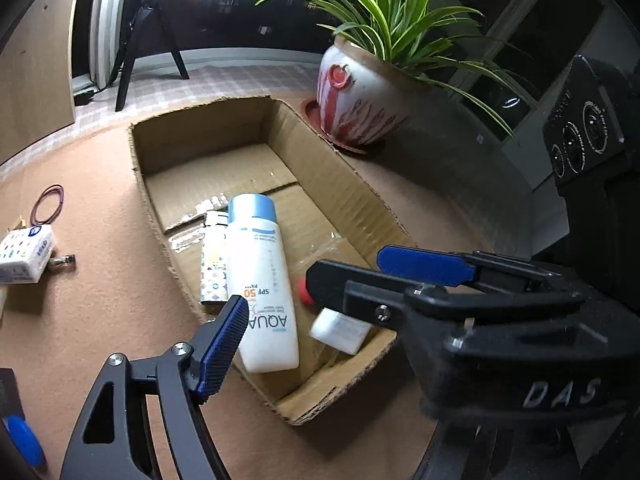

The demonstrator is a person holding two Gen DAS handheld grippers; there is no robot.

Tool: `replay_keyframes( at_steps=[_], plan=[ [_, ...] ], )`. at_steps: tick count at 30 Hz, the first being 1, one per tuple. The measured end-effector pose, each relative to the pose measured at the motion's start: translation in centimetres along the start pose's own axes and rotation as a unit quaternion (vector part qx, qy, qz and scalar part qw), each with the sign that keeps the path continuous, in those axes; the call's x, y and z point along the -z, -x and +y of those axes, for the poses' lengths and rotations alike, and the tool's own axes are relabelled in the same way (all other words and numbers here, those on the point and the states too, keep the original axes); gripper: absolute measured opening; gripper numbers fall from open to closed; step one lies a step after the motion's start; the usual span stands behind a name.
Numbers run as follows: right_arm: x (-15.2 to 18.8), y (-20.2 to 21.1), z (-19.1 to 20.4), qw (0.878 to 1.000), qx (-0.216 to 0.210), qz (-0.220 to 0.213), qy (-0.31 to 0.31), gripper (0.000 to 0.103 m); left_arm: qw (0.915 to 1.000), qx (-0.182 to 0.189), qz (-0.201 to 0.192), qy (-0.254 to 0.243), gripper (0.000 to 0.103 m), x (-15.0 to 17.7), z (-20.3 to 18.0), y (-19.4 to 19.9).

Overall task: Organize objects
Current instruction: 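Carry the charger into the box and open the right tool, then grasp the white patterned tissue pack with the right tool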

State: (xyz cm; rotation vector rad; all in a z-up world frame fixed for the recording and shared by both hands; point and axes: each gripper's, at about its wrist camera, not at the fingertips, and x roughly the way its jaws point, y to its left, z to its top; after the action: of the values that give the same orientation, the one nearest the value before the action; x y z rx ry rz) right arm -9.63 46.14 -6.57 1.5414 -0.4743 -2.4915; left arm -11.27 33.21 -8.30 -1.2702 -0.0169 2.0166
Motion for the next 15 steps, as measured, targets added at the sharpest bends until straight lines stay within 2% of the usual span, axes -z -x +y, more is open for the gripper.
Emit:
replay_keyframes(
  at_steps=[8,15],
  plan=[
    [-0.4,-0.4,1.8,1.0,-0.003,0.004,0.018,0.059,0.9998,-0.011,-0.011,0.012,0.078,0.7,1.9,2.1],
    [-1.6,-1.8,4.7,0.999,-0.032,0.016,0.034,0.059,0.998,-0.033,-0.019,0.05,0.078,2.5,5.9,5.1]
  ],
)
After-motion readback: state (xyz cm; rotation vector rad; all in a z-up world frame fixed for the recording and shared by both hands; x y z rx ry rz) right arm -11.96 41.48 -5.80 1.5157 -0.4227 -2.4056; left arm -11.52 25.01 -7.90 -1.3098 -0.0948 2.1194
